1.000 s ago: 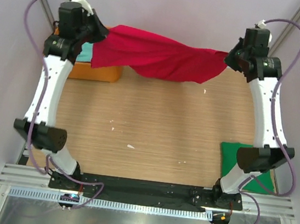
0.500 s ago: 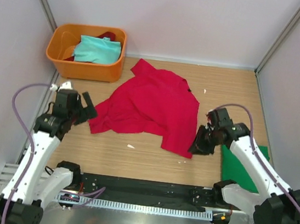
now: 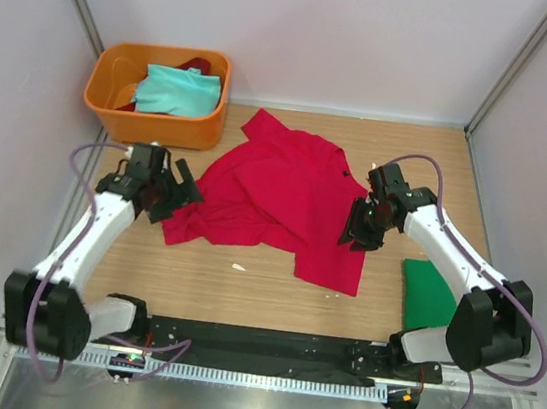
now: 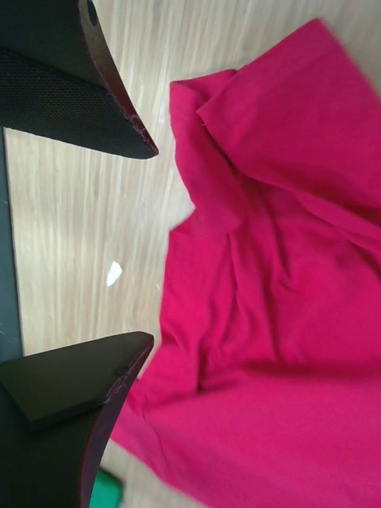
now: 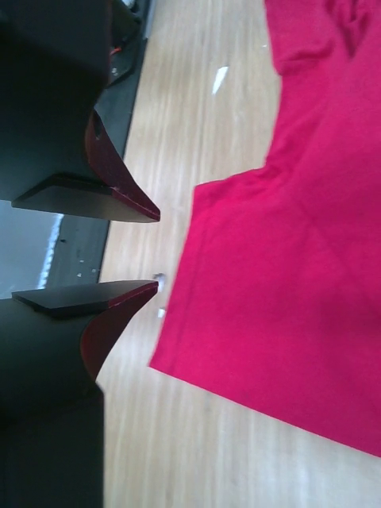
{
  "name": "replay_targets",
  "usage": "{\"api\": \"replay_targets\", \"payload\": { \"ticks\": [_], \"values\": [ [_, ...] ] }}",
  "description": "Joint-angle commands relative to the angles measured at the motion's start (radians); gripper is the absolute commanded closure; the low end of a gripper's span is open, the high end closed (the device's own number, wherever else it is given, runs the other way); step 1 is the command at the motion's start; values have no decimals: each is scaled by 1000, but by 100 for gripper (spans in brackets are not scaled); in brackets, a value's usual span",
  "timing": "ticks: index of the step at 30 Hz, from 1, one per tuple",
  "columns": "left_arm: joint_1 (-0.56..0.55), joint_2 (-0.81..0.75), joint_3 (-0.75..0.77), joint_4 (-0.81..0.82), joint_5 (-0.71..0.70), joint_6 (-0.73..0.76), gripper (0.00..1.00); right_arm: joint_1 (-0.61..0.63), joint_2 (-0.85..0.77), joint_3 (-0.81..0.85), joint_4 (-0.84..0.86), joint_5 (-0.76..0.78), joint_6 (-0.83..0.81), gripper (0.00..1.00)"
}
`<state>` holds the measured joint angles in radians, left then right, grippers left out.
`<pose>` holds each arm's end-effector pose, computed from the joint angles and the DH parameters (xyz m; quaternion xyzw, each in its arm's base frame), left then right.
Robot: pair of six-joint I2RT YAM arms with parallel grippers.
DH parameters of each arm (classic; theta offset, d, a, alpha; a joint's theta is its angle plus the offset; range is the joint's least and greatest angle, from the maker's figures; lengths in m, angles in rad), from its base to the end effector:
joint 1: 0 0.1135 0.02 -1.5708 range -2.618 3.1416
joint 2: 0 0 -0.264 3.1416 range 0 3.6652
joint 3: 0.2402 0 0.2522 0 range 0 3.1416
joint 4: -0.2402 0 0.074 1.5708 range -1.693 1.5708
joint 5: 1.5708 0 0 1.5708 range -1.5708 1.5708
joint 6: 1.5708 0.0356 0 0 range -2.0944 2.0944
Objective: Fold and stack the t-shirts
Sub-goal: Flatten the tshirt out
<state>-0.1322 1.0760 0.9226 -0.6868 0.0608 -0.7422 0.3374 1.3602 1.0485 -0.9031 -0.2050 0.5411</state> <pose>0.2168 -0.0310 0.2861 -0.2700 0.8938 -0.1769 0.3115 0.2376 0.0910 0.2516 0.0815 0.9758 0.1660 0.1166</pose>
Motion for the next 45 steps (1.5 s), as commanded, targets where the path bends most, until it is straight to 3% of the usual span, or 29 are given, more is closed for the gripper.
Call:
{"api": "replay_targets", "payload": {
  "ticks": [1, 6, 12, 18, 30, 33, 38, 43, 45],
  "values": [
    [-38, 148, 24, 13, 123, 36, 9, -30, 39, 62, 32, 73, -49, 58],
    [-144, 312, 73, 49, 27, 124, 16, -115, 45, -44, 99, 18, -64, 57],
    [-221, 507, 188, 10, -151, 216, 11, -132, 103, -64, 132, -22, -96, 57],
    [-288, 535, 245, -86, -499, 193, 17, -132, 106, -54, 136, -40, -104, 57],
    [-290, 700, 300, -158, -541, 181, 13, -132, 53, -85, 116, -62, -122, 57],
    [-290, 671, 263, -158, -536, 168, 16, -132, 16, -110, 115, -62, -125, 57],
    [-291, 481, 164, -169, -581, 95, 38, -132, -24, -159, 122, -77, -124, 57],
    [-294, 264, -28, -191, -498, -52, 41, -132, -33, -177, 138, -102, -121, 57],
    [-294, 164, -121, -194, -394, -170, 42, -133, -32, -176, 147, -105, -119, 57]
  ]
}}
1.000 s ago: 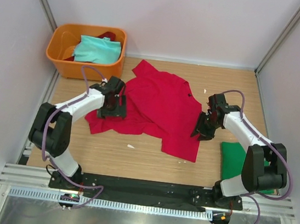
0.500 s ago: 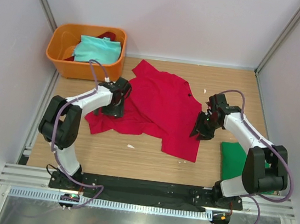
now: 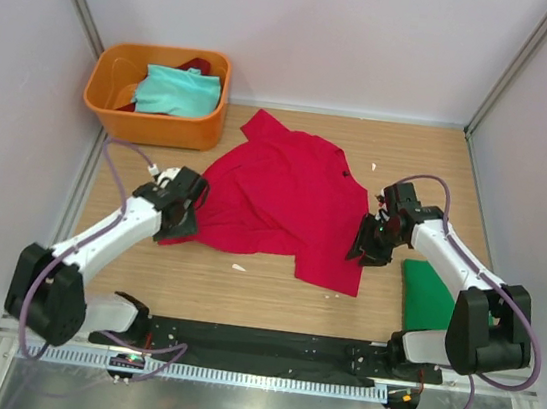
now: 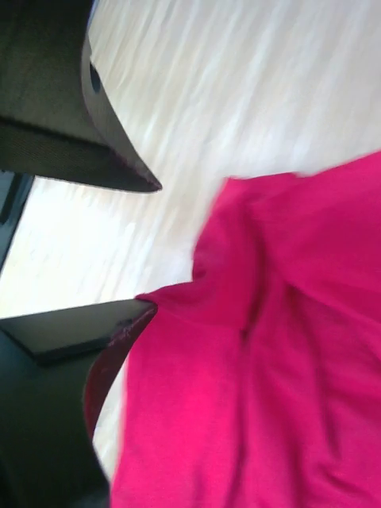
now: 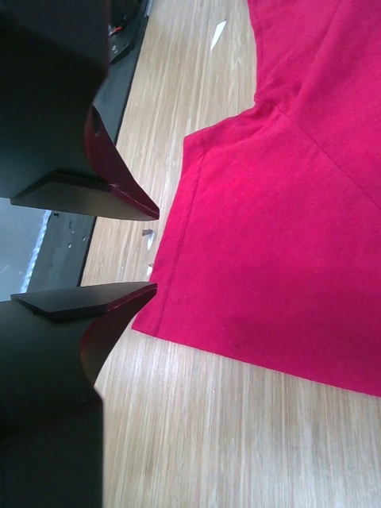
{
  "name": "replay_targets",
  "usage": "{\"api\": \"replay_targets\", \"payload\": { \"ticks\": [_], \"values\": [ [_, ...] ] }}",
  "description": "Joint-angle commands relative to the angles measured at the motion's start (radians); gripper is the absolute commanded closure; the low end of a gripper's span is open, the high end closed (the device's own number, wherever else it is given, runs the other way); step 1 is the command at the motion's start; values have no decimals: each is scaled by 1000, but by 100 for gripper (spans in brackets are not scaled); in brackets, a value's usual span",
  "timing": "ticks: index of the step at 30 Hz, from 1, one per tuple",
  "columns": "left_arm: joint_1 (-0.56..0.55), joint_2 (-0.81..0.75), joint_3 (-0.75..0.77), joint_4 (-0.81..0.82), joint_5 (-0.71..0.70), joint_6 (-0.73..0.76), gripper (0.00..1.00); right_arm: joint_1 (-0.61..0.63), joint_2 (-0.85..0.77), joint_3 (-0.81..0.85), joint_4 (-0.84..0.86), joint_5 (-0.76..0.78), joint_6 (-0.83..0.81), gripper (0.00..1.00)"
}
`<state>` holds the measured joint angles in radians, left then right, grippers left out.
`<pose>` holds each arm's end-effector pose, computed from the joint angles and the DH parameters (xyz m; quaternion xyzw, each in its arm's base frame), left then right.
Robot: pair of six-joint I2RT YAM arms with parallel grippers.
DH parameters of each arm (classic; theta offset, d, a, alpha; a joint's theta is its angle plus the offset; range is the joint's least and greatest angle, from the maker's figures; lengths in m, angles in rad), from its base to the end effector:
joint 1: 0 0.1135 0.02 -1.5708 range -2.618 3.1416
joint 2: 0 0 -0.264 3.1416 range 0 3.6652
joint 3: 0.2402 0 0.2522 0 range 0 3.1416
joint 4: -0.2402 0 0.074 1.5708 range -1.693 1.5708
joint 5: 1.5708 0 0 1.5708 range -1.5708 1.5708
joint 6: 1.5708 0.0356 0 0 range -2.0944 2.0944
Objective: Fold and stack the t-shirts
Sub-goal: Flatten the tshirt out
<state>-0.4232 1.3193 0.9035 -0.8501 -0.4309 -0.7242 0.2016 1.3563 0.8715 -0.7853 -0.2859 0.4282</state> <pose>0.2200 -0.0828 0.2237 -0.1769 0.9498 0.0970 0.2393 0.2337 0.0580 0.2071 0.0894 0.9748 0.1798 0.0973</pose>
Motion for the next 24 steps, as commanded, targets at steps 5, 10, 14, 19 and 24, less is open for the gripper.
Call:
{"api": "replay_targets", "payload": {
  "ticks": [5, 10, 14, 19, 24],
  "values": [
    [-6, -426, -296, -10, 268, -414, 61, 4, 21, 32, 67, -38, 18, 57],
    [-6, -592, -203, -178, 68, -380, 57, 4, 90, 93, 147, 31, 113, 57],
    [-5, -533, -109, -60, 31, -200, 43, 1, 176, 220, 205, 180, 141, 60],
    [7, -248, 89, 126, 102, 44, 28, -28, 361, 394, 184, 339, 119, 62],
    [24, 6, 277, 195, 257, 190, 32, -67, 483, 509, 144, 321, 95, 61]
  ]
}}
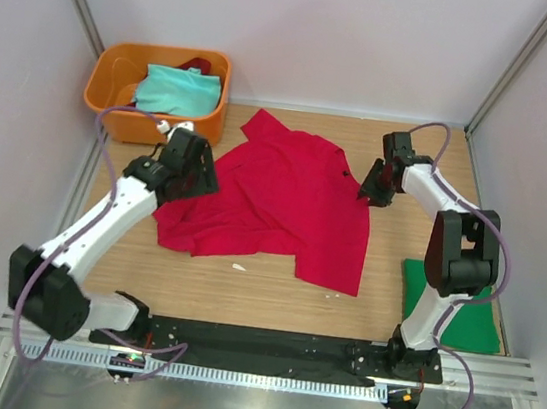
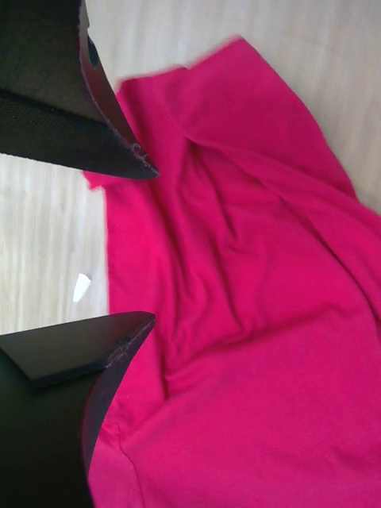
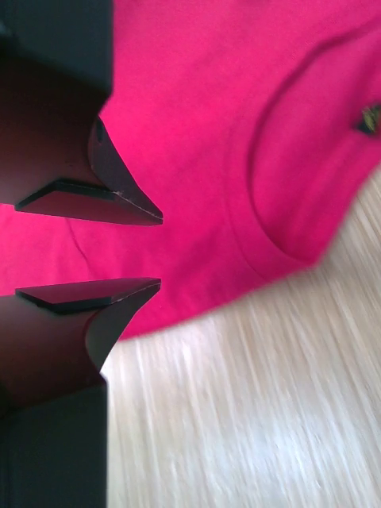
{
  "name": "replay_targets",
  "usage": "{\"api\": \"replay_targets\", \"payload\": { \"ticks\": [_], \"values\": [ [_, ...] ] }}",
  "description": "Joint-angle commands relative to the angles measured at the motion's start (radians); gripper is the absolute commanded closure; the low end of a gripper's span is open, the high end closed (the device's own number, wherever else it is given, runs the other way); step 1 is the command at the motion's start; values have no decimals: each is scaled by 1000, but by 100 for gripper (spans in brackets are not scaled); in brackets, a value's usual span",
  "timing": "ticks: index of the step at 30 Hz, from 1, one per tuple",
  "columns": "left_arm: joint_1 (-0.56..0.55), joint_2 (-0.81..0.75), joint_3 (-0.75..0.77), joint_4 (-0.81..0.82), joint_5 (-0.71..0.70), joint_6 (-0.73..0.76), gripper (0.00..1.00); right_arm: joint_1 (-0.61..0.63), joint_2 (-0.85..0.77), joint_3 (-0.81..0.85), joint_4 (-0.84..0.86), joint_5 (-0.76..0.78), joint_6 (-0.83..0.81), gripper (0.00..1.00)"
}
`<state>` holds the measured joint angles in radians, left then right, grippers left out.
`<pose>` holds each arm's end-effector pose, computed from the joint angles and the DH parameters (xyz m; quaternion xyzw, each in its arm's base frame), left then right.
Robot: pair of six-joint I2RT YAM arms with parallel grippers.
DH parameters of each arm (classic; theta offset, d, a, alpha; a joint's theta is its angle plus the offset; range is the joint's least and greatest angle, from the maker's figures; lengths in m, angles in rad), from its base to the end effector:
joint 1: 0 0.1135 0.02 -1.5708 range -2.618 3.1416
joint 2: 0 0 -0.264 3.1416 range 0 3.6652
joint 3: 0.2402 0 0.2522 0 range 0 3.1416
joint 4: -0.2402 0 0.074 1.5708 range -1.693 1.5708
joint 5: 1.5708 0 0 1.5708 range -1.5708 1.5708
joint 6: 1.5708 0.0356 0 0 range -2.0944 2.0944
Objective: Fold and stack the t-shirts
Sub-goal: Flatten the tshirt out
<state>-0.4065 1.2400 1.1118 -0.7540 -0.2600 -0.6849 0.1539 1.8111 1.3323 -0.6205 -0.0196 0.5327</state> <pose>0.2367 -0.0919 0.3077 -0.1728 0.9183 -0.0694 0.3494 0.3731 0.0586 0.2127 0.1808 0.9553 0.0876 0.2167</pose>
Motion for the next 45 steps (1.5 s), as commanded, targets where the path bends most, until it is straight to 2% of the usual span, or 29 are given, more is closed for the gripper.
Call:
{"api": "replay_targets", "payload": {
  "ticks": [1, 2, 5, 6, 9, 12, 16, 20, 22, 29, 32, 35, 39, 41, 45],
  "values": [
    [8, 114, 83, 104, 93, 153, 33, -19, 49, 53, -16, 46, -13, 61],
    [8, 165, 97, 114, 108, 156, 35, -20, 59, 50, 17, -17, -14, 62],
    [8, 240, 105, 165, 175, 144, 40, -20, 91, 51, 62, -58, -2, 74],
    [9, 265, 109, 174, 182, 140, 42, -20, 99, 50, 73, -78, 4, 85],
    [11, 350, 144, 160, 176, 142, 51, -20, 132, 47, 90, -91, 9, 99],
    [35, 444, 197, 121, 156, 145, 57, -25, 169, 38, 110, -92, 24, 99],
    [74, 567, 281, 41, 162, 165, 63, -62, 188, 5, 102, 2, 79, 99],
    [75, 570, 272, 53, 162, 173, 63, -138, 162, -70, 50, 148, 79, 99],
    [74, 555, 261, 56, 159, 171, 60, -186, 119, -93, 27, 185, 60, 99],
    [74, 486, 226, 22, 113, 211, 47, -198, -70, -177, -41, 322, -39, 96],
    [74, 466, 211, 9, 110, 220, 46, -195, -116, -131, -51, 268, -86, 88],
    [74, 458, 192, 12, 148, 241, 45, -163, -128, -32, -38, 173, -129, 71],
    [72, 489, 187, 7, 153, 274, 45, -84, -57, 106, 27, 78, -143, 63],
    [71, 504, 197, -4, 162, 286, 45, -65, -1, 190, 66, -12, -116, 61],
    [72, 529, 203, -13, 172, 291, 48, -28, 140, 313, 94, -98, -42, 62]
  ]
}}
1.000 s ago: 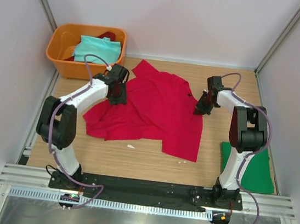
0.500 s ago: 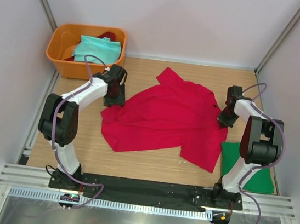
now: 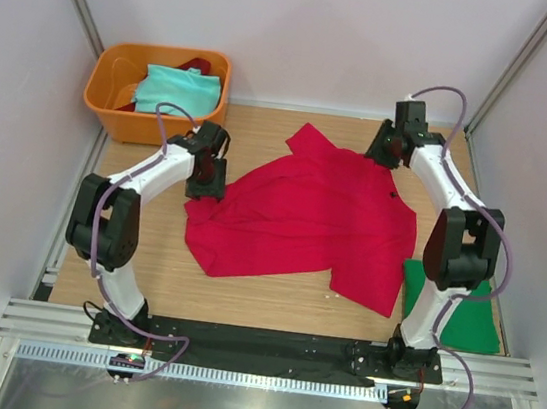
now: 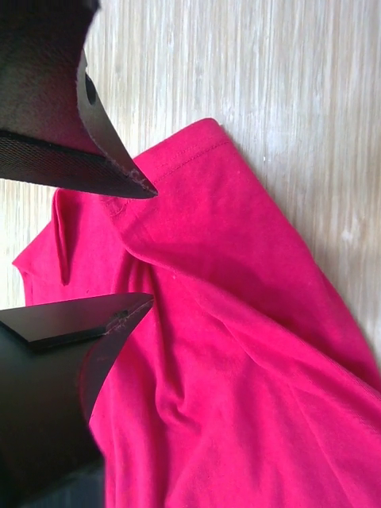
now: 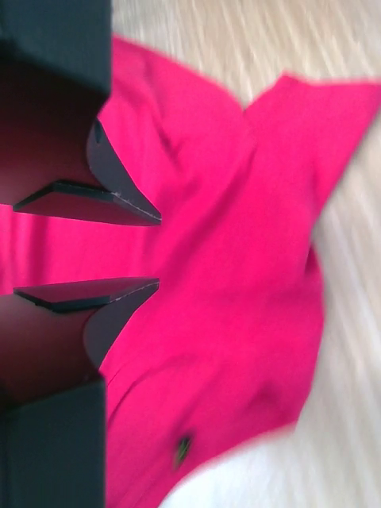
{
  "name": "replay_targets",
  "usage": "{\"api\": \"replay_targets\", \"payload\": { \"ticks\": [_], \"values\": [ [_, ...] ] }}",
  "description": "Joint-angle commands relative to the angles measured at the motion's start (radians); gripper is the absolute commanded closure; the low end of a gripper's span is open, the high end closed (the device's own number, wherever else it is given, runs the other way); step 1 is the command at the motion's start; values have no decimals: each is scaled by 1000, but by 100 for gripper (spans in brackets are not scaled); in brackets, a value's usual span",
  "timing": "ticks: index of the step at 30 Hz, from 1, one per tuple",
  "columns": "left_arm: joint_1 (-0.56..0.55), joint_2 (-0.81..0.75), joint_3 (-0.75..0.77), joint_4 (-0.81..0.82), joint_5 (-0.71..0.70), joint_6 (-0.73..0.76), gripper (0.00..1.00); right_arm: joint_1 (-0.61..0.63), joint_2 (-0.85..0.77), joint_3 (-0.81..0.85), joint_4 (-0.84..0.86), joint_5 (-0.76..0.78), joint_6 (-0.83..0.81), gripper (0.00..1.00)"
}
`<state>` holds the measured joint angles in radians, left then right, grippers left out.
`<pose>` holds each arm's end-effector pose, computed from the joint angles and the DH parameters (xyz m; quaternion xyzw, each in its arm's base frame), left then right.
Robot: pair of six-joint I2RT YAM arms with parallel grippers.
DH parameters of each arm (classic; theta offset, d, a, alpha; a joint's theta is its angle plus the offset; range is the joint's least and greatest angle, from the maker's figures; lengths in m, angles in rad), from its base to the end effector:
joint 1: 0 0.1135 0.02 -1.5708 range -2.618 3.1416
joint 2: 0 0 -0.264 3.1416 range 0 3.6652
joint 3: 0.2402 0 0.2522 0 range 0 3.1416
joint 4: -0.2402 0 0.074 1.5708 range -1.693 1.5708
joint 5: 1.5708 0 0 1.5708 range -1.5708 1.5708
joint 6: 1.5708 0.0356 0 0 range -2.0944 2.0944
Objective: Fold and stack the t-shirts
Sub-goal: Flatten the tshirt out
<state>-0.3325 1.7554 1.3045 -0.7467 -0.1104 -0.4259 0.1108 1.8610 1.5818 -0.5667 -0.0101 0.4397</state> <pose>0.3368 -0.1122 0.2184 -0.0560 0.9796 -0.0182 0.1921 0.4176 0.0468 0.2746 0.1513 0.9227 0.1009 0.3399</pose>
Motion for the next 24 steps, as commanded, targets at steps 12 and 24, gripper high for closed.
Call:
{"api": "replay_targets", "payload": {
  "ticks": [12, 24],
  "values": [
    [-2, 93, 19, -10, 46, 42, 55, 93, 250, 118, 367, -140, 117, 60],
    [-2, 133, -13, 38, 67, 22, 66, 141, 667, 685, 338, -67, -28, 42]
  ]
}}
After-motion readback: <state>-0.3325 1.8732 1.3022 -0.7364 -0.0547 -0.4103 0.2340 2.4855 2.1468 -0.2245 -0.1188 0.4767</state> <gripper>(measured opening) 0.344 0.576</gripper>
